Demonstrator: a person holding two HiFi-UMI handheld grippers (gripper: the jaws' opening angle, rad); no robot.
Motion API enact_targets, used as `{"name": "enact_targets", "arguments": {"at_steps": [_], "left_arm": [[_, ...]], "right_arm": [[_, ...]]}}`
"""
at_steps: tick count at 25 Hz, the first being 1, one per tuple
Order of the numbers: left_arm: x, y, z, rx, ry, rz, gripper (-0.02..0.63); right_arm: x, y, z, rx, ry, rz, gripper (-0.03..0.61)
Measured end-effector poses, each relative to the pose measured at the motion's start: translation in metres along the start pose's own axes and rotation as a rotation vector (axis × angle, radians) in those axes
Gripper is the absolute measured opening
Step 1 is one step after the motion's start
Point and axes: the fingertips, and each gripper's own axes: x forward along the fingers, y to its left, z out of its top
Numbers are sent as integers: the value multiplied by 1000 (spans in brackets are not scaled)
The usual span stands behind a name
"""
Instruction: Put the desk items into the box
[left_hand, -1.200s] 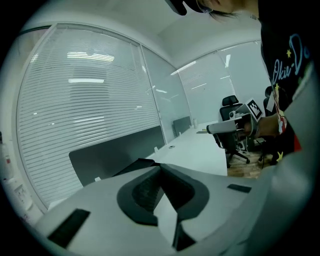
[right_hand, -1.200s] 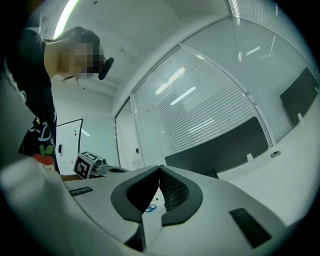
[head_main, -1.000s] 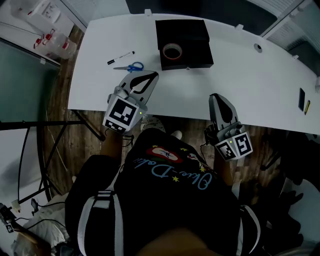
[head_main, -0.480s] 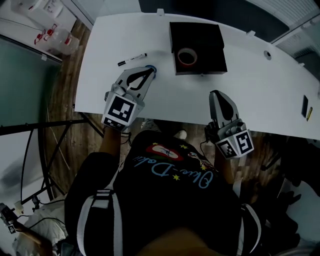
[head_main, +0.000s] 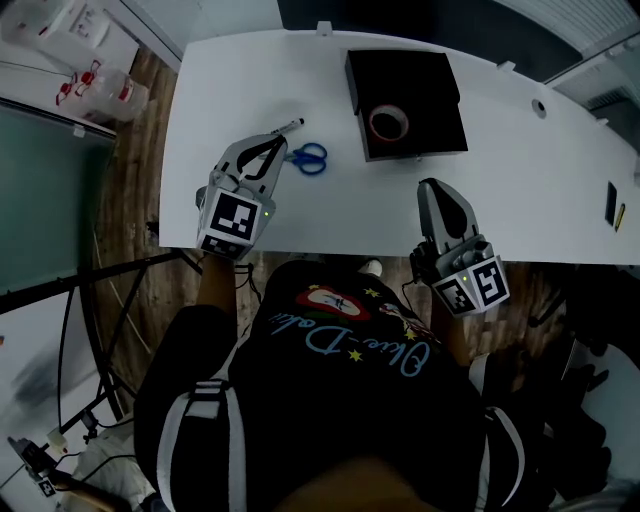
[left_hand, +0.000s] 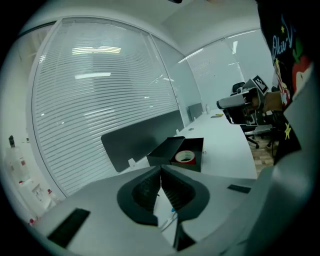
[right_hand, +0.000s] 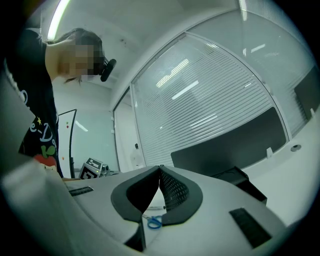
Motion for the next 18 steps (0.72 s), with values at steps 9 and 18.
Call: {"name": "enact_targets", "arguments": {"at_steps": [9,18], "left_arm": [[17,23,-36,9,38,-50,60],[42,32,-75,46,115,-145,94]], "right_arm": [[23,11,-11,-6,23,-36,31],[38,18,-24,-5,40,-96,31]]}}
